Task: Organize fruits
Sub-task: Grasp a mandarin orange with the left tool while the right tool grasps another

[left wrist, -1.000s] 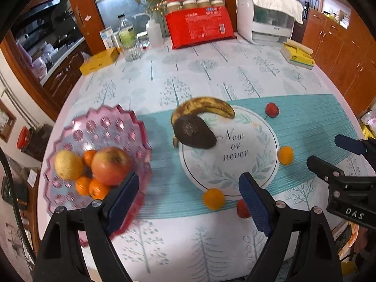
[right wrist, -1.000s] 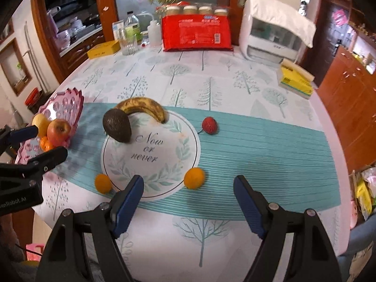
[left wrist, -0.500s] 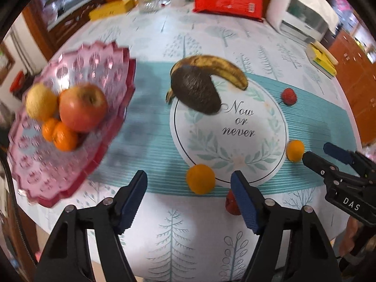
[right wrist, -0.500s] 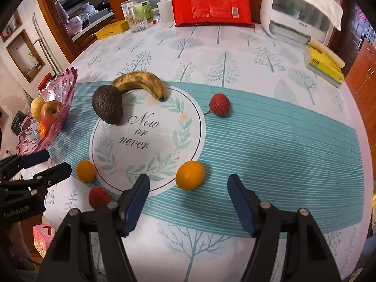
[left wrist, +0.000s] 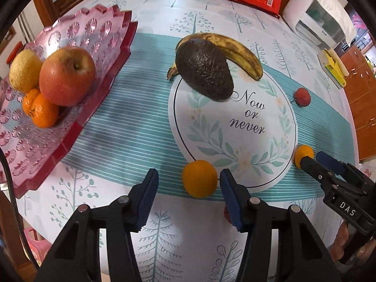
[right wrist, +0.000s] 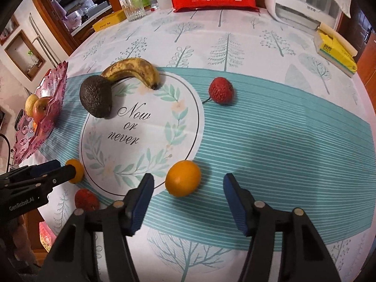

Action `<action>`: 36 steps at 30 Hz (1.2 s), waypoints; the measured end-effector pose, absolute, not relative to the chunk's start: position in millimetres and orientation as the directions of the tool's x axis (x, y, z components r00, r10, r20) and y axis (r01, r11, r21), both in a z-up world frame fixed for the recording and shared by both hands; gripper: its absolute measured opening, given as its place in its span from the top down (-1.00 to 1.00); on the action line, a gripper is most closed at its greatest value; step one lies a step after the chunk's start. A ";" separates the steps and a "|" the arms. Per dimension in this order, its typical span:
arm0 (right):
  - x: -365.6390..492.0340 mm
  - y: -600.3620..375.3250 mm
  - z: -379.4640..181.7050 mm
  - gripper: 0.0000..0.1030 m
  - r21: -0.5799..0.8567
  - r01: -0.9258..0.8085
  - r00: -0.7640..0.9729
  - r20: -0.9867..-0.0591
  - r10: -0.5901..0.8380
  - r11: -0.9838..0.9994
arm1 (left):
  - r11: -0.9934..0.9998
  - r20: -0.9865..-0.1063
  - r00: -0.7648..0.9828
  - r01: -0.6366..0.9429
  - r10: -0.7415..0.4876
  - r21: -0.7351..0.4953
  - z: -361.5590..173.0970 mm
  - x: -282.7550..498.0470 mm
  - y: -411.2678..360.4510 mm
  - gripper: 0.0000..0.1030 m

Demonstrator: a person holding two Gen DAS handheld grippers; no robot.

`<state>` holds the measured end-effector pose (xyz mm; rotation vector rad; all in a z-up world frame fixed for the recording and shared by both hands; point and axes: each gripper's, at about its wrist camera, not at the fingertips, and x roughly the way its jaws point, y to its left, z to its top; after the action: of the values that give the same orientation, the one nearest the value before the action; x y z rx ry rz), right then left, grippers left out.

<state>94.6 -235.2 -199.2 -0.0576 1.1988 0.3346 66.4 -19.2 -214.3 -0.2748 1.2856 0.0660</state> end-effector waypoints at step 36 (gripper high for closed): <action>91.1 -217.0 -201.7 0.37 0.121 -0.348 0.313 -0.920 0.237 0.930 | 0.962 -0.940 0.295 -0.155 -0.172 -0.225 -218.6 73.8 -31.2 0.43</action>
<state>91.1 -217.0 -201.7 -0.1061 1.1916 0.3870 73.8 -31.2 -218.6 -0.2962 1.2771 -0.0112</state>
